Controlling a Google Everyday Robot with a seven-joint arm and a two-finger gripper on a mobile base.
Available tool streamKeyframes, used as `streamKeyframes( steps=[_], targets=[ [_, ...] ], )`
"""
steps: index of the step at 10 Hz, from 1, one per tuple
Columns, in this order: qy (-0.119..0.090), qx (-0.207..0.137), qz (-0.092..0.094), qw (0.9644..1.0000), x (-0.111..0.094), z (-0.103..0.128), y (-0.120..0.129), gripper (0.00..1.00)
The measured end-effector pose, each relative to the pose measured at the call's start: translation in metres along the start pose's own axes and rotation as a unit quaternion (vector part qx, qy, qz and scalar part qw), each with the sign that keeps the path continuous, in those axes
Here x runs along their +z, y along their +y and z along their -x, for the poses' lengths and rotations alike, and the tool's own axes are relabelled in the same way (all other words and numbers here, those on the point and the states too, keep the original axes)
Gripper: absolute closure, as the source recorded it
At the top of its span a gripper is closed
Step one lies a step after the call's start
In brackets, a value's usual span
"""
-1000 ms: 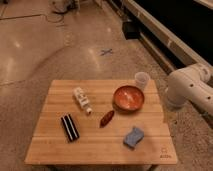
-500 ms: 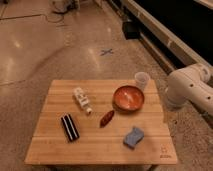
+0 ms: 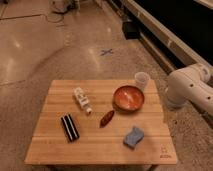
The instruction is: Place the pepper on the white sponge
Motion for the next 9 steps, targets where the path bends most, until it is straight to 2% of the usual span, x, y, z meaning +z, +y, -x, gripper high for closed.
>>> streamKeyframes(
  steps=[6, 8, 9],
  targets=[
    [-0.001, -0.001, -0.001, 1.0, 0.0, 0.001, -0.001, 0.35],
    [-0.015, -0.027, -0.002, 0.9995, 0.006, 0.029, -0.012, 0.35],
    [-0.03, -0.054, -0.005, 0.9981, 0.013, 0.055, -0.02, 0.35]
  ],
)
